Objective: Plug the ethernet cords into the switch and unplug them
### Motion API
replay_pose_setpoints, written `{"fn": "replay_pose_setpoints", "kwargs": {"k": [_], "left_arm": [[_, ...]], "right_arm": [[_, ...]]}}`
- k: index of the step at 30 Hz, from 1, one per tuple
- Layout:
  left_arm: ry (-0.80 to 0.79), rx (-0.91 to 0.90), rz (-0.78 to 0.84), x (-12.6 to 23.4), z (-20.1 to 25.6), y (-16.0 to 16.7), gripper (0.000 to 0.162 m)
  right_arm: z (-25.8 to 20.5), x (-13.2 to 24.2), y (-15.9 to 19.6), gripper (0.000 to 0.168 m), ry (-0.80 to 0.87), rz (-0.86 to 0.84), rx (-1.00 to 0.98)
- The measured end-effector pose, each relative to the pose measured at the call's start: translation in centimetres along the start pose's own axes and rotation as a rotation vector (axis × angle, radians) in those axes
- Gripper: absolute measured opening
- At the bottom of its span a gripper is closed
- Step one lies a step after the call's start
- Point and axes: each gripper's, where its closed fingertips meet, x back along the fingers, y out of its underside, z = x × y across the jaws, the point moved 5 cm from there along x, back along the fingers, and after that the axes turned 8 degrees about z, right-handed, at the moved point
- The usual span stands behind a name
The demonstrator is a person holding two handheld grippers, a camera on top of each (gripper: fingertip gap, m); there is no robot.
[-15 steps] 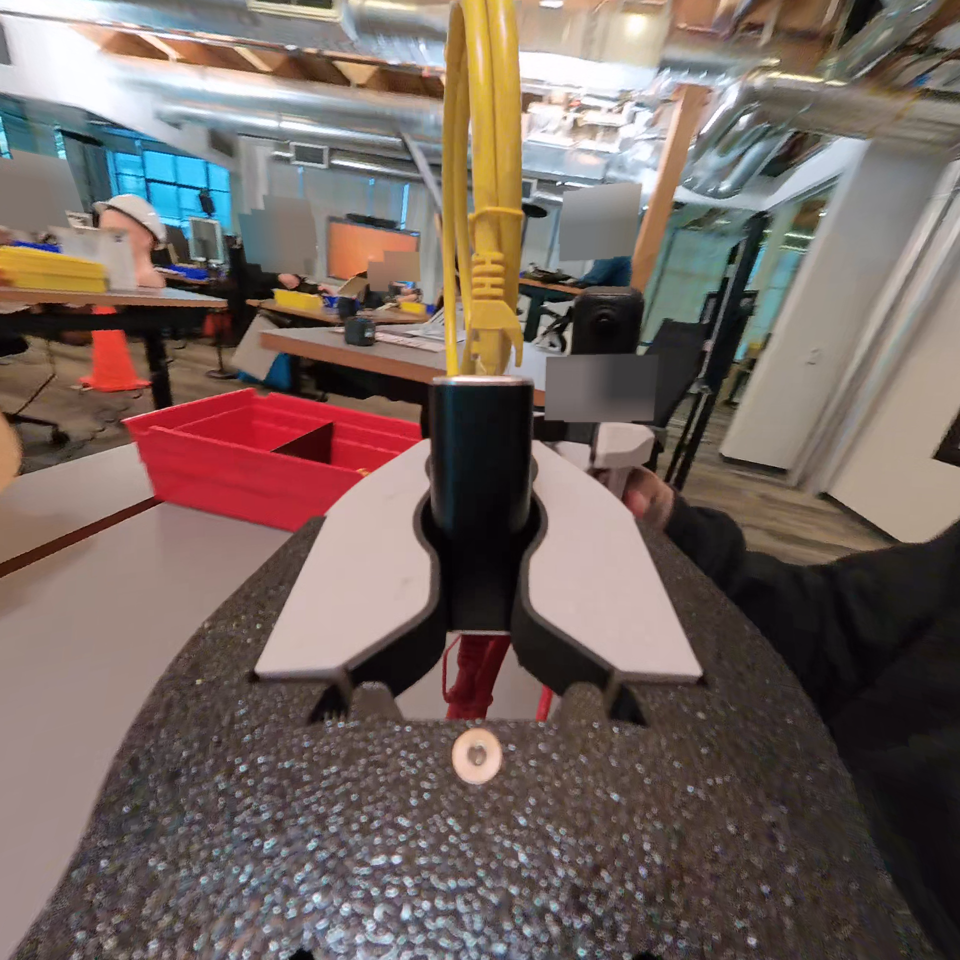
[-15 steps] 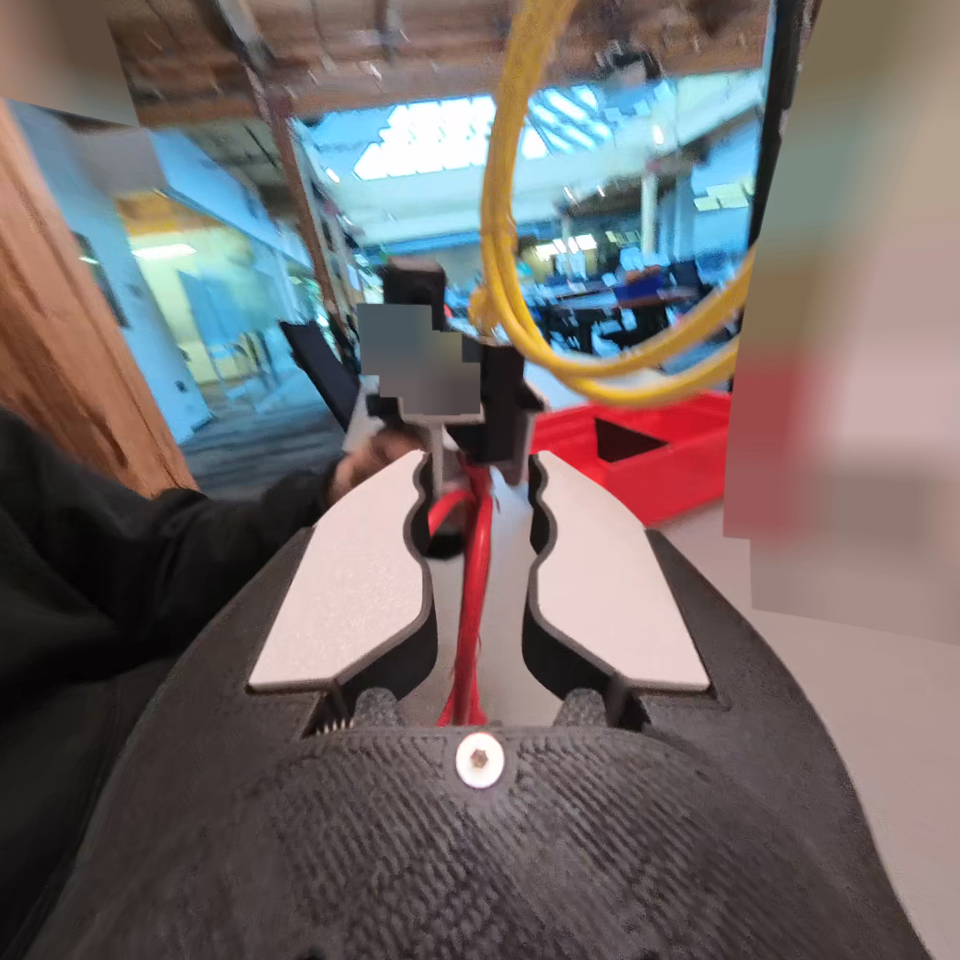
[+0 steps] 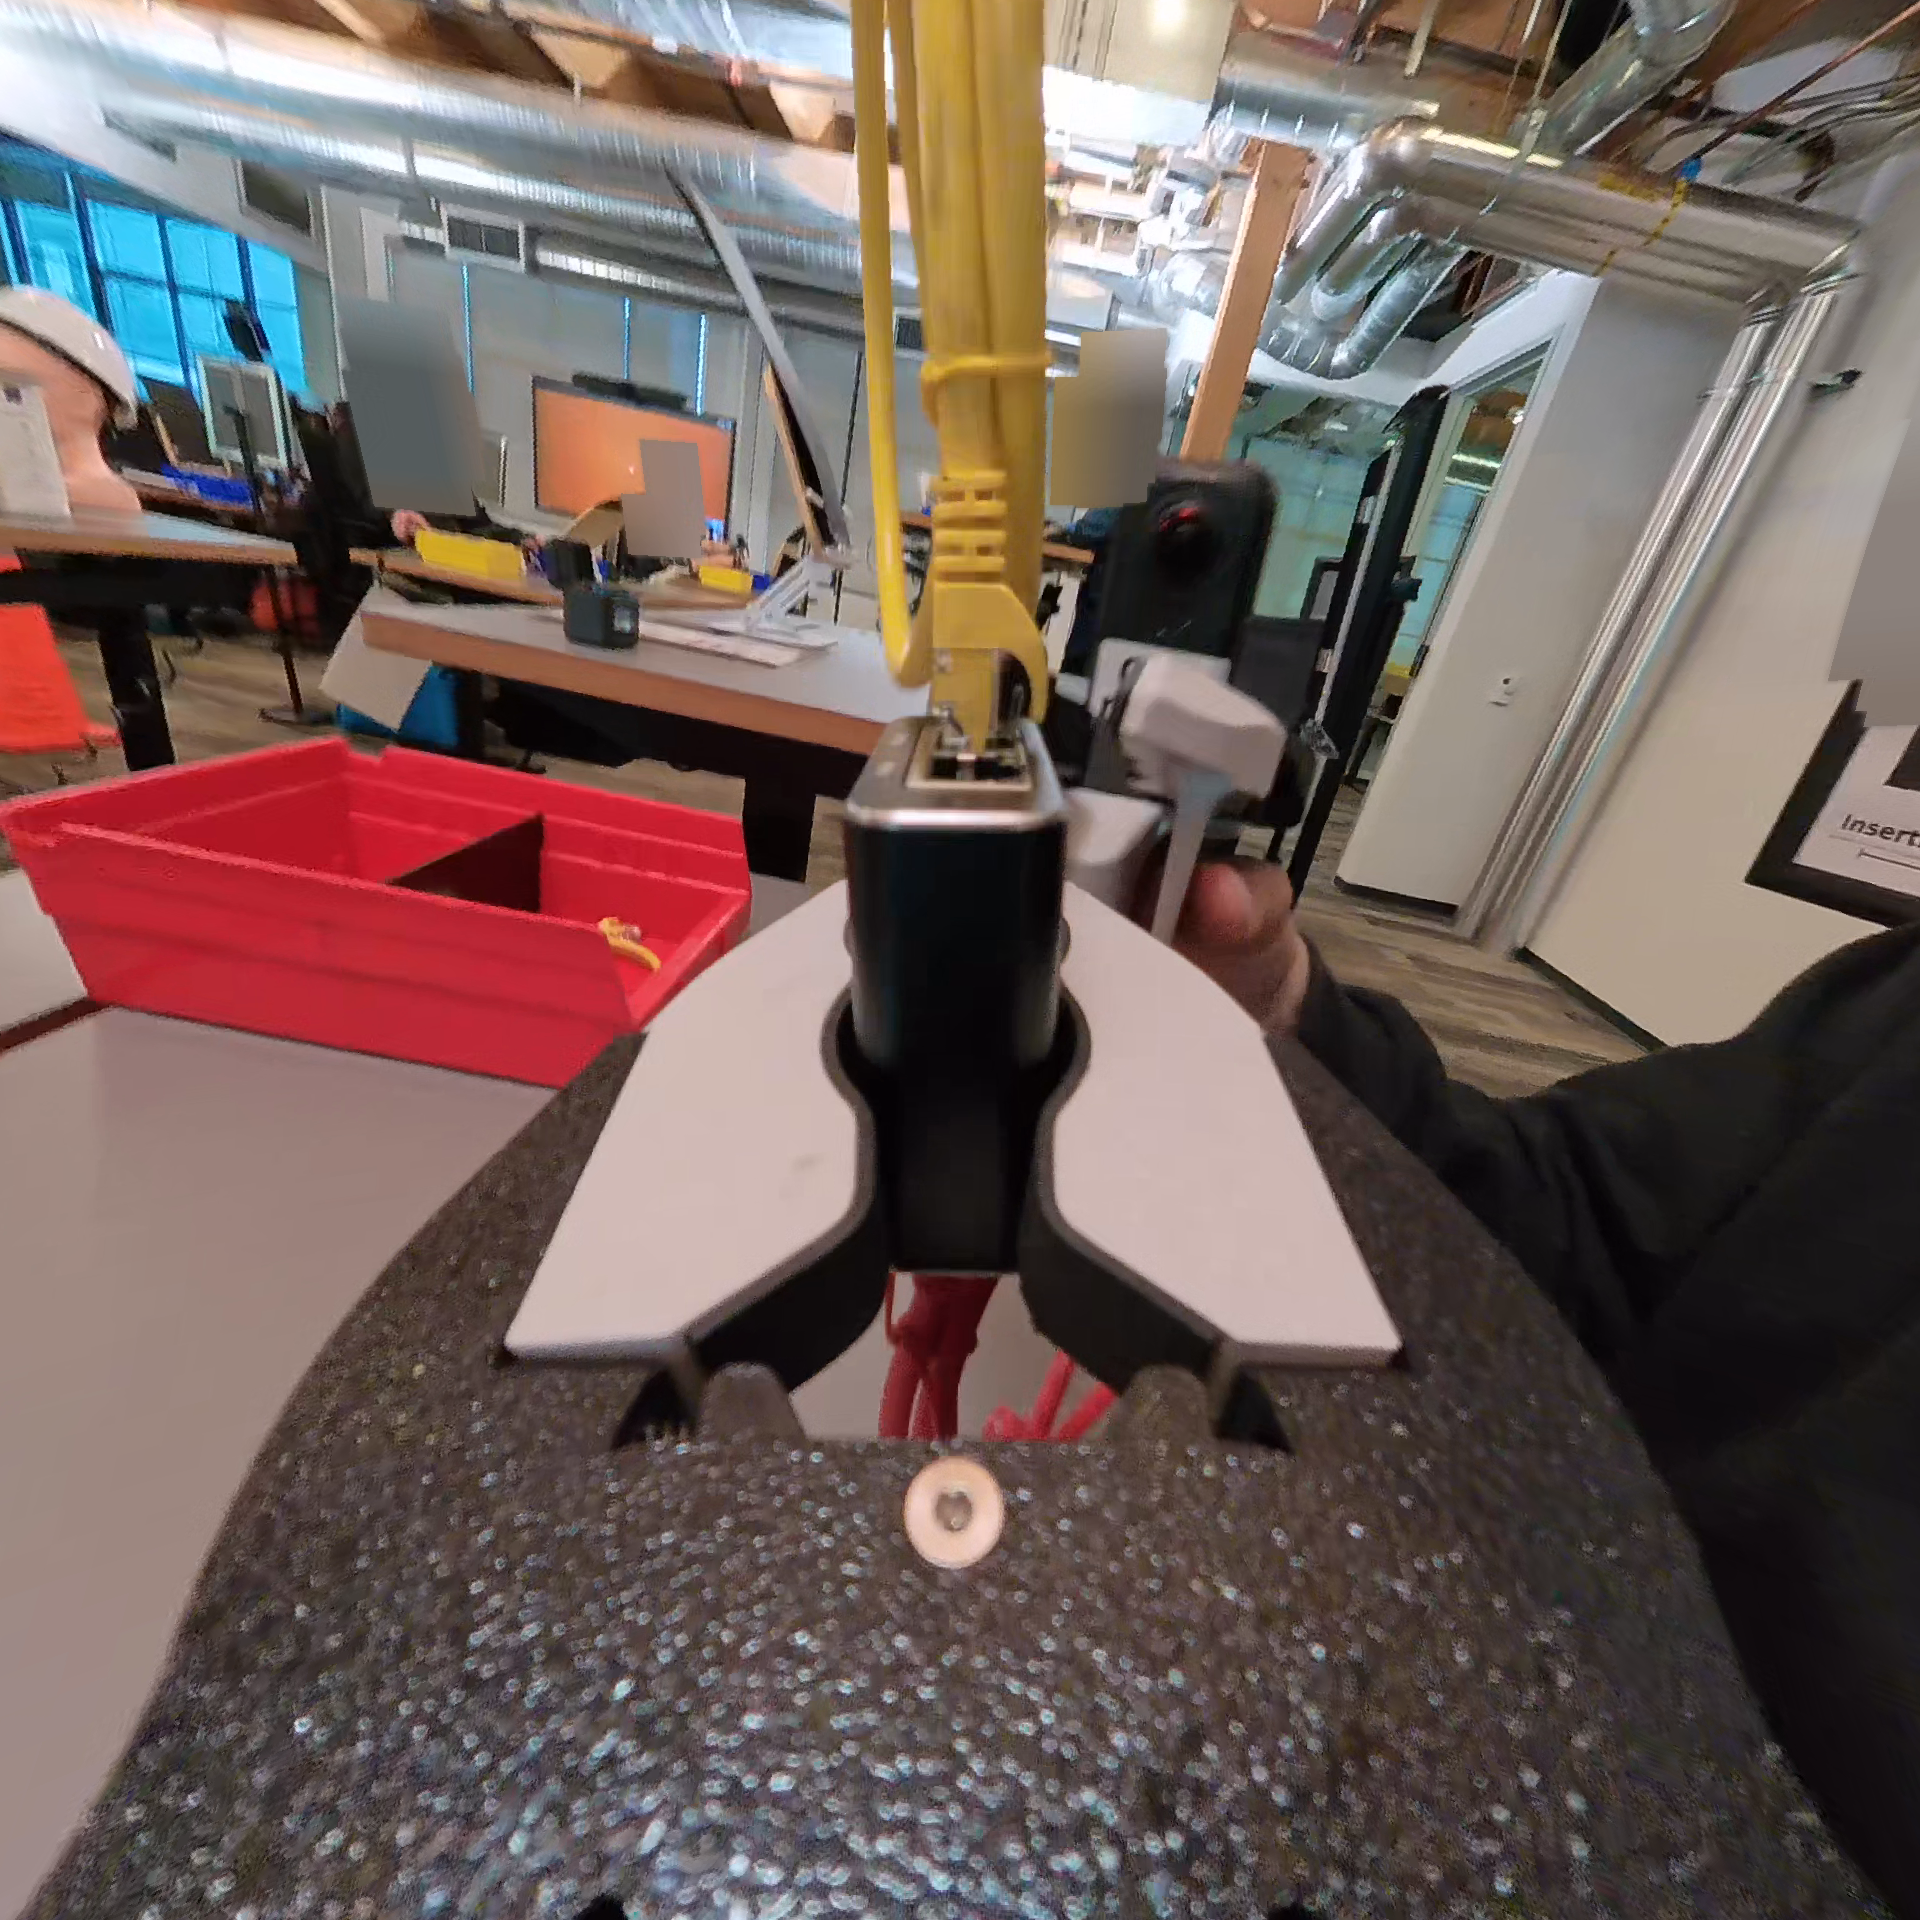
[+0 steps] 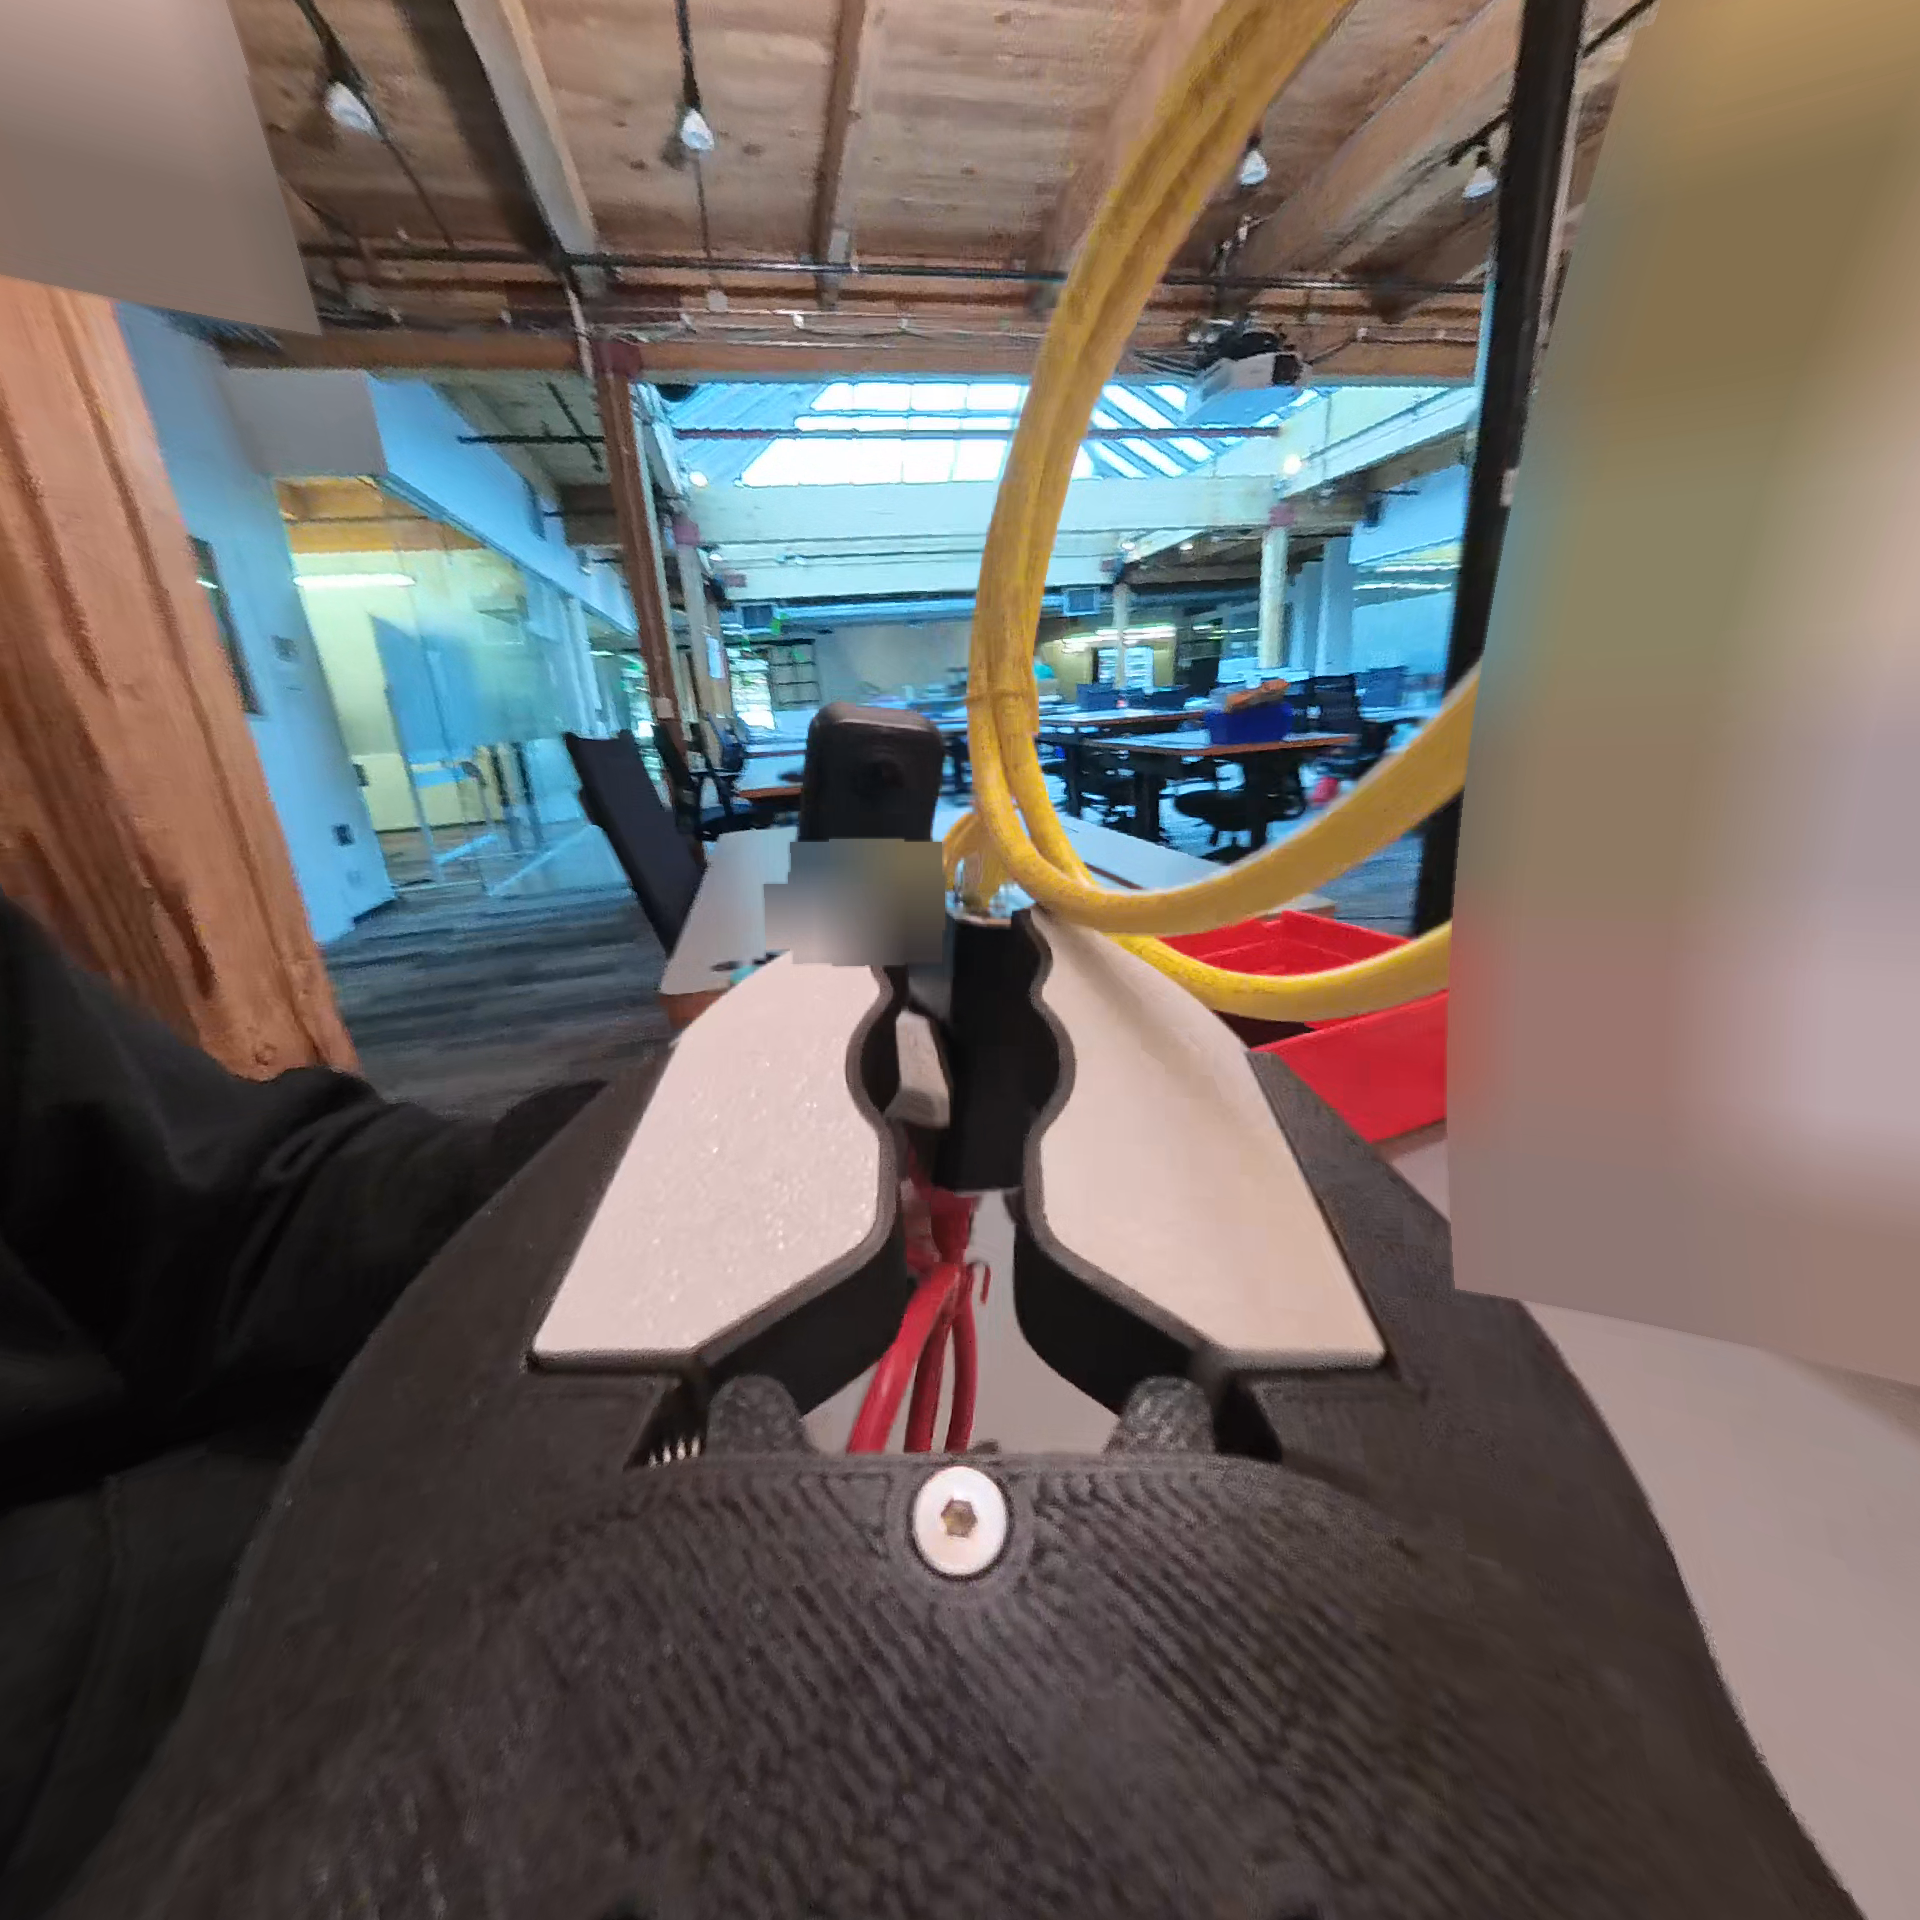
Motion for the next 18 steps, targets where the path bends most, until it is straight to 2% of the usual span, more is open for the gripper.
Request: {"fn": "replay_pose_setpoints", "kwargs": {"k": [4,9,12,16,18], "left_arm": [[0.002,0.028,-0.053,-1.4,0.4,1.4,0.027],[-0.021,0.005,-0.111,-2.0,0.7,2.0,0.027],[-0.019,-0.012,-0.184,-2.6,1.0,2.2,0.027],[-0.017,0.013,-0.243,-3.1,1.3,2.2,0.027],[-0.024,0.038,-0.305,-3.2,1.4,2.5,0.027]], "right_arm": [[0.5,0.6,-0.6,0.014,0.107,-0.019,0.091],[0.8,2.0,-0.2,0.020,0.025,-0.123,0.020],[0.0,2.0,-0.4,0.019,-0.060,-0.093,-0.006],[0.0,2.0,-0.8,0.013,-0.042,-0.084,0.045],[0.0,2.3,-0.7,0.017,-0.053,-0.098,0.035]]}}
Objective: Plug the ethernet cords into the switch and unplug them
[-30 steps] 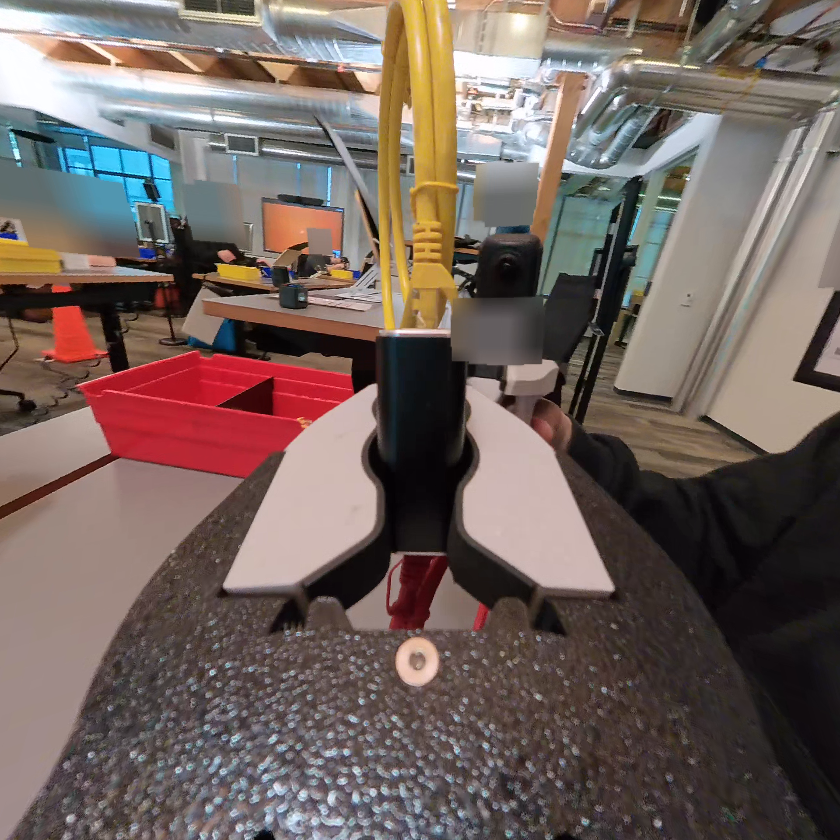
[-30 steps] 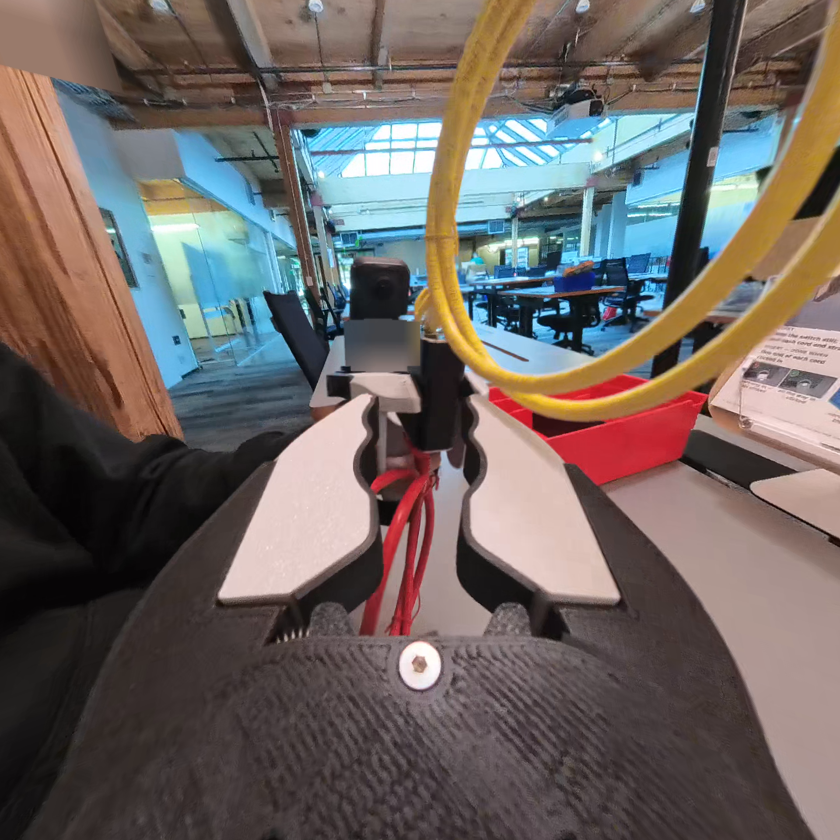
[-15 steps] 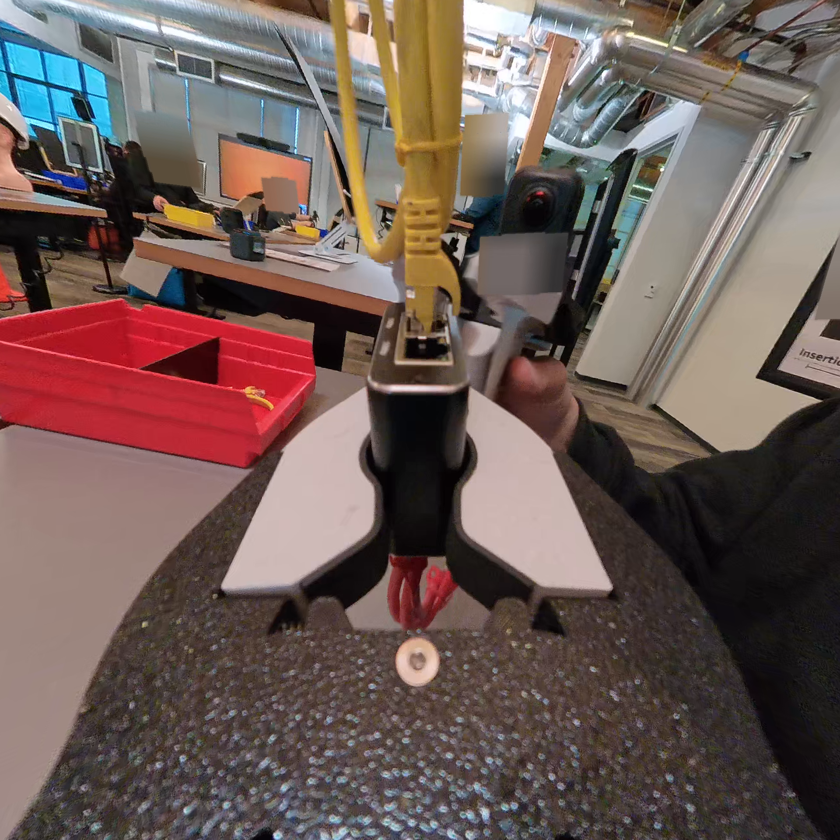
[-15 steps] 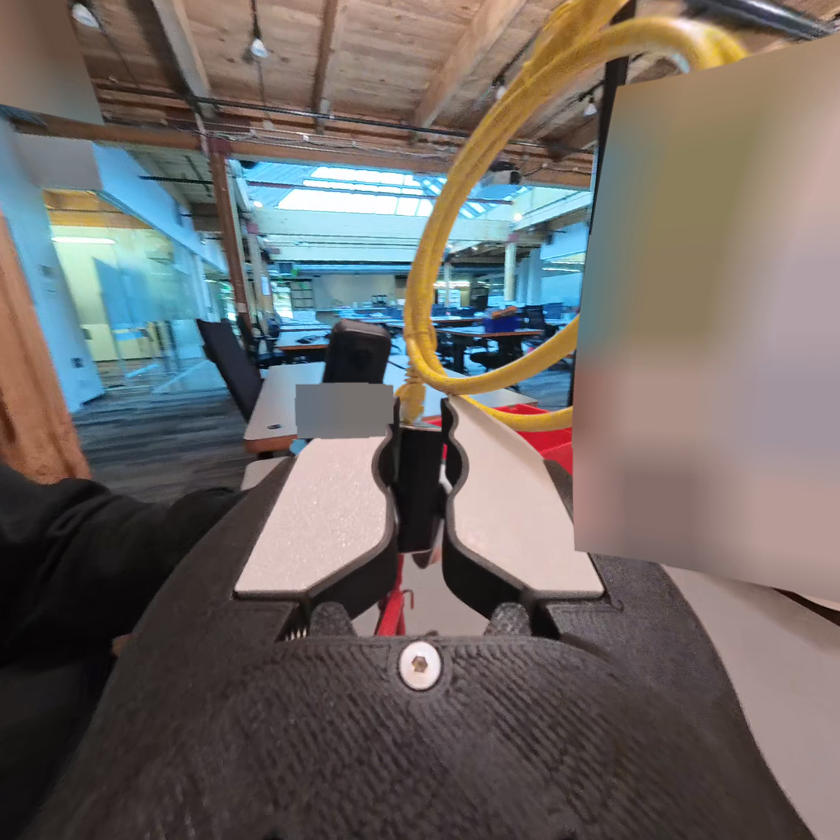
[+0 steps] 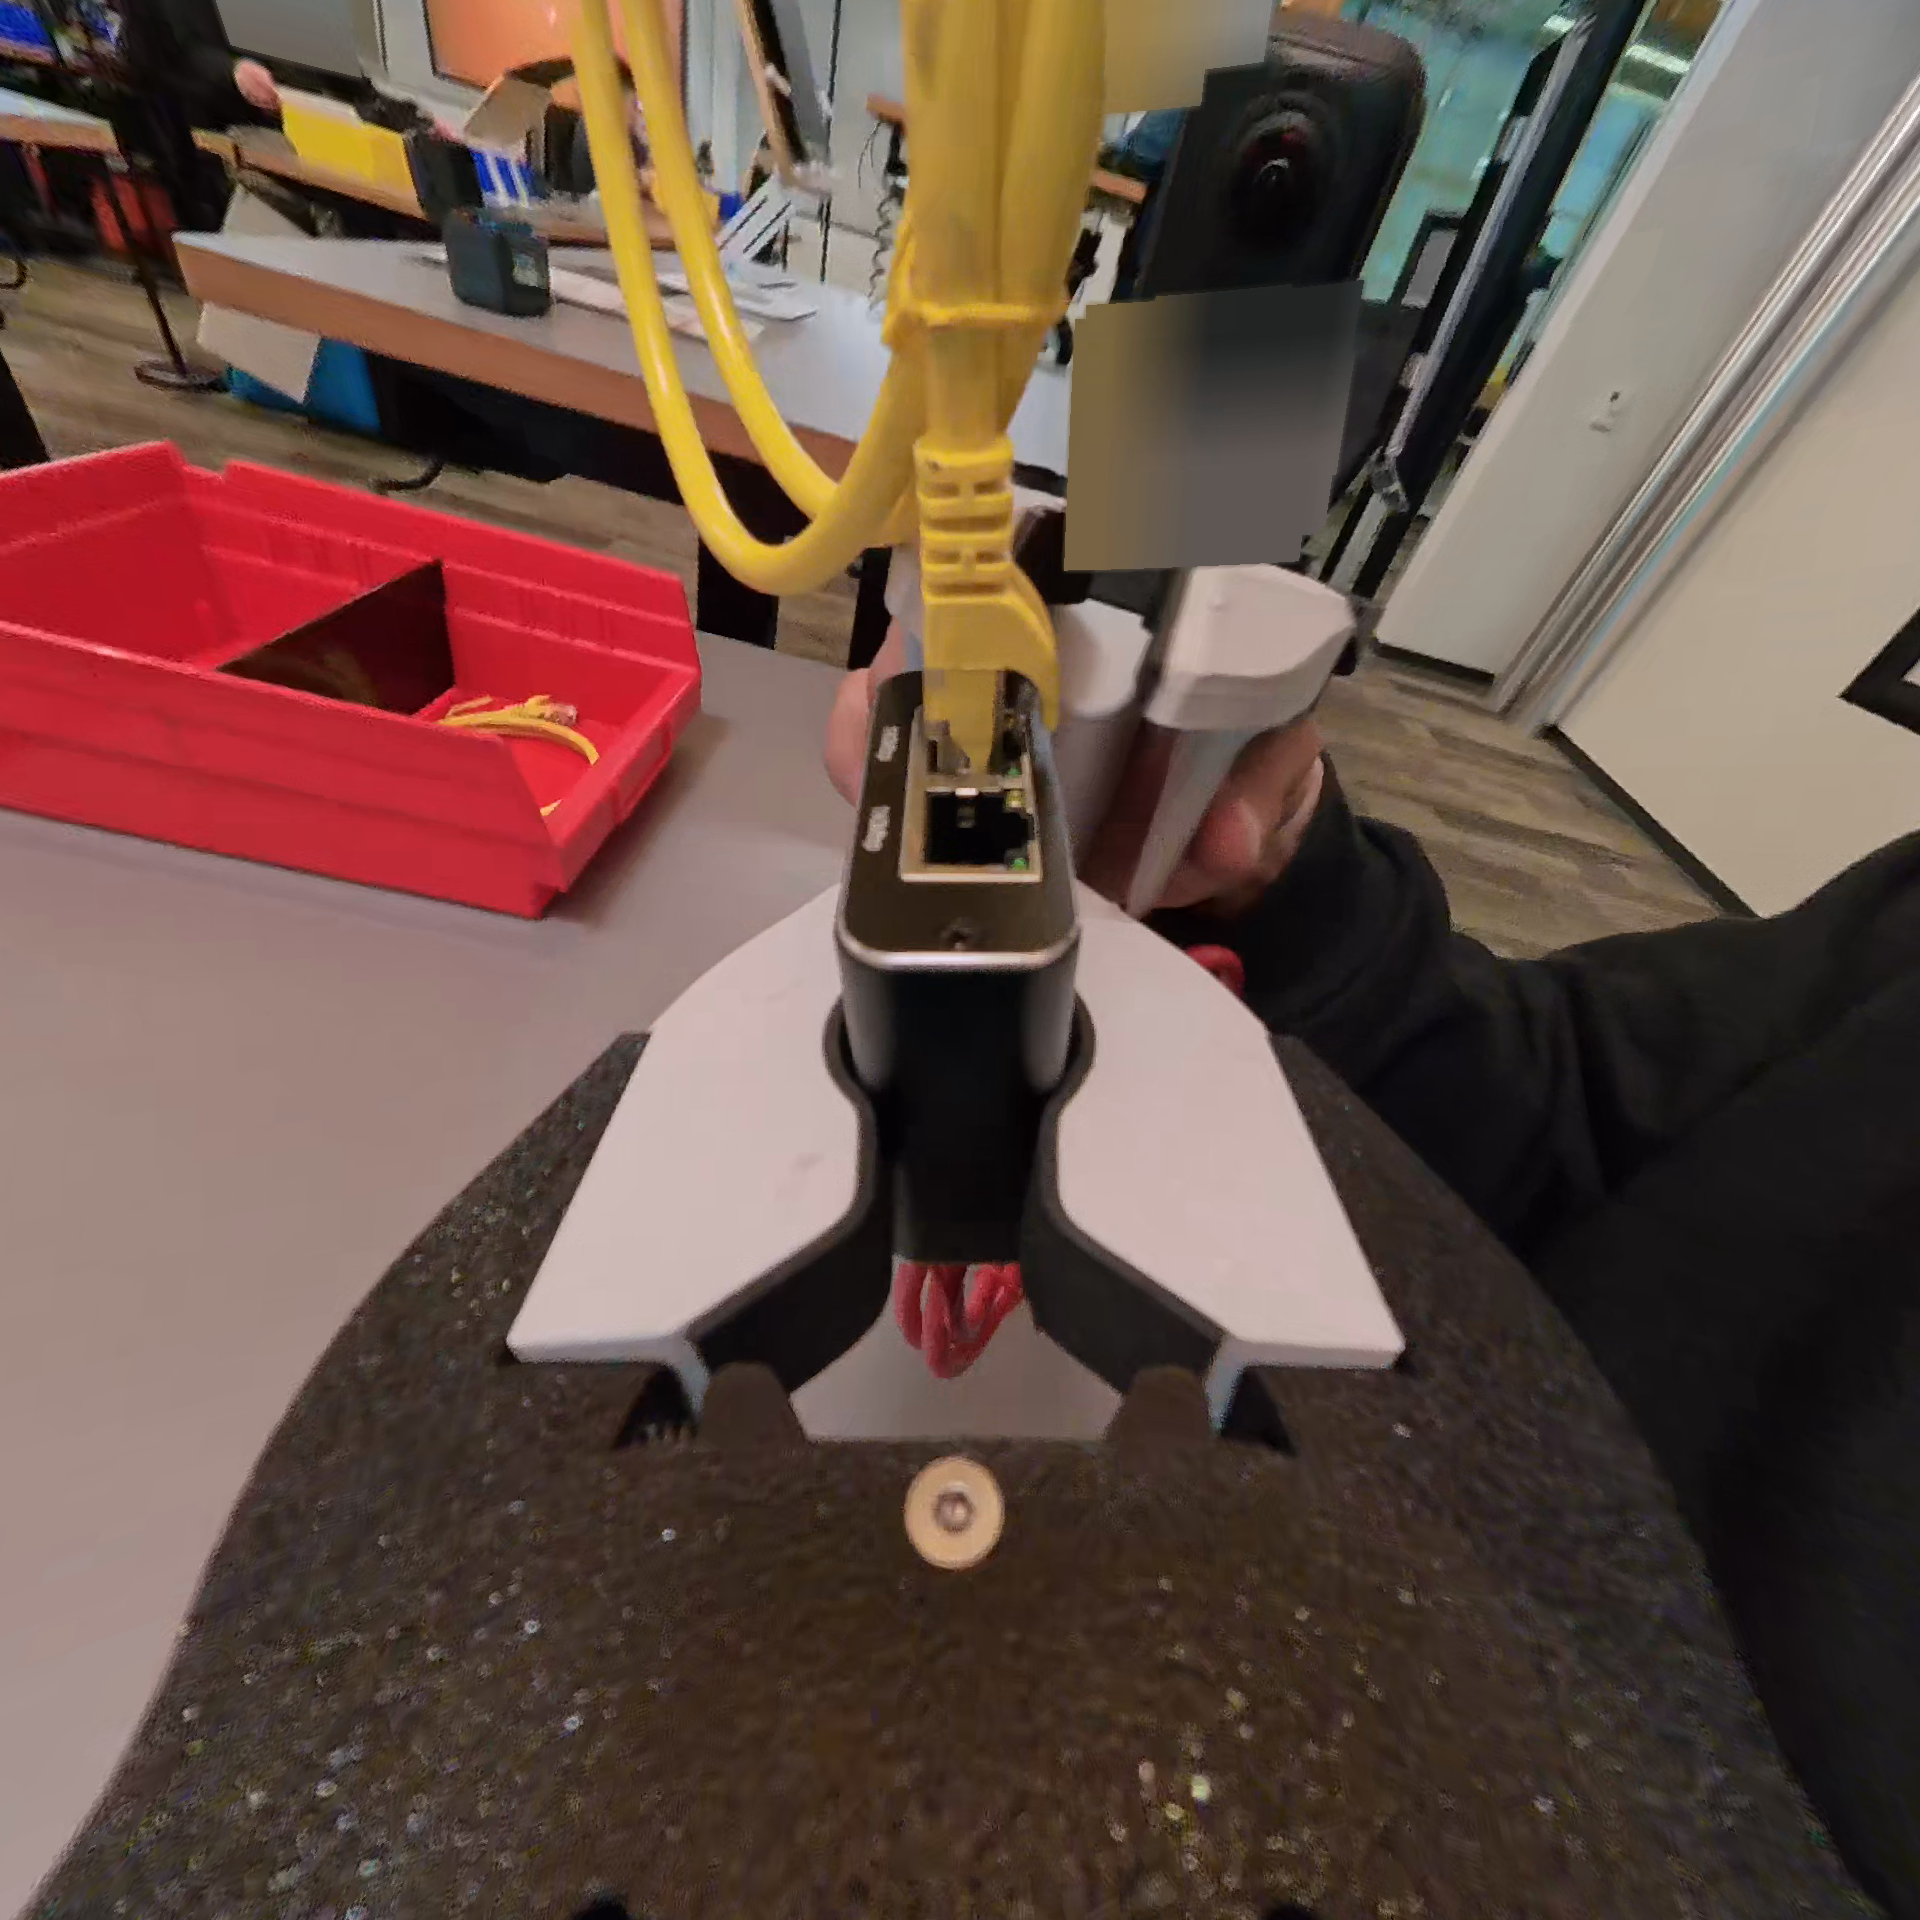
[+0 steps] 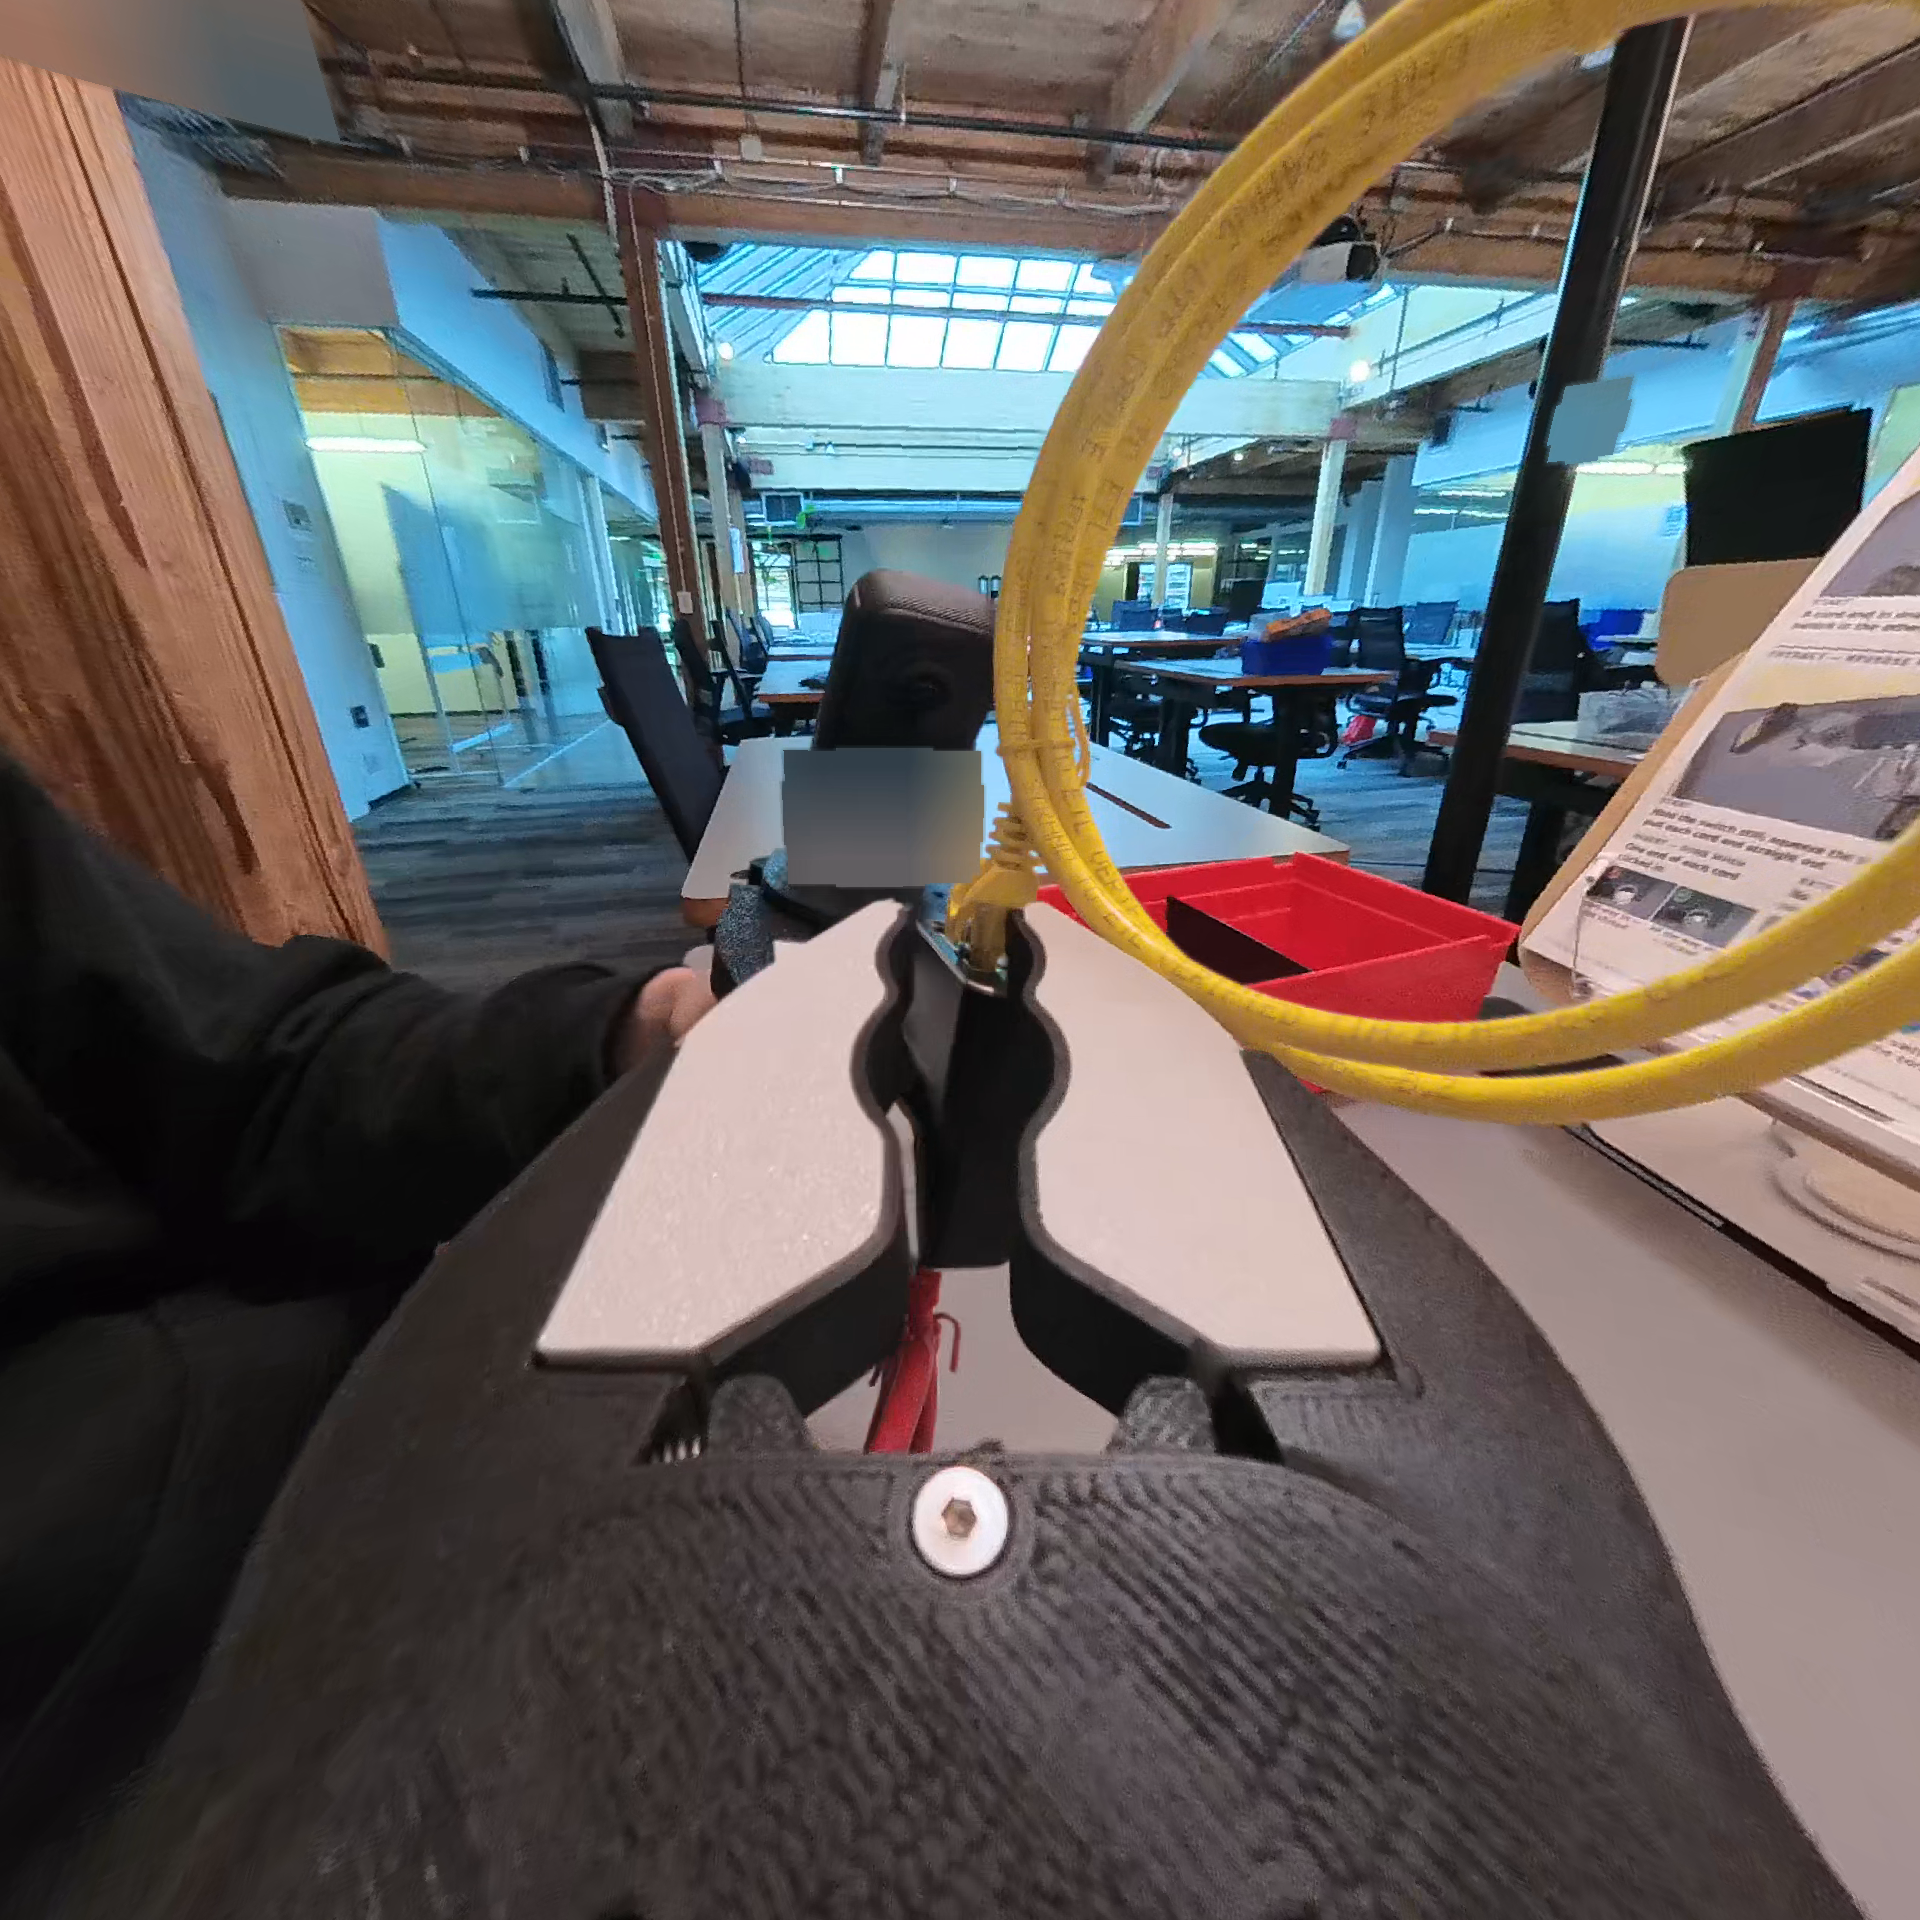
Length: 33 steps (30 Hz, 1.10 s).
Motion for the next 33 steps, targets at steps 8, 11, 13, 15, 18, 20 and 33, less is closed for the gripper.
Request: {"fn": "replay_pose_setpoints", "kwargs": {"k": [8,11,13,15,18,20,33], "left_arm": [[0.000,-0.029,-0.099,-0.2,0.5,0.0,0.027],[-0.017,-0.062,-0.103,-0.2,0.3,0.0,0.027],[-0.043,-0.078,-0.091,0.0,0.0,0.0,0.027],[-0.053,-0.085,-0.090,0.2,-0.2,0.0,0.027],[-0.049,-0.096,-0.068,0.2,-0.2,0.1,0.027],[-0.056,-0.091,-0.060,0.3,-0.4,0.1,0.027],[-0.159,-0.192,-0.022,0.8,-0.9,-0.4,0.027]], "right_arm": [[0.5,0.9,0.2,0.013,-0.046,0.034,-0.144],[0.6,1.0,0.3,0.012,-0.056,0.045,-0.199],[0.8,1.0,0.7,0.019,-0.027,0.005,-0.165],[0.8,1.0,0.9,0.022,-0.007,-0.031,-0.137],[0.9,0.8,1.0,0.020,0.017,-0.041,-0.105],[1.0,0.6,1.0,0.020,0.032,-0.043,-0.117],[1.3,0.7,0.9,0.023,0.106,-0.057,-0.083]]}}
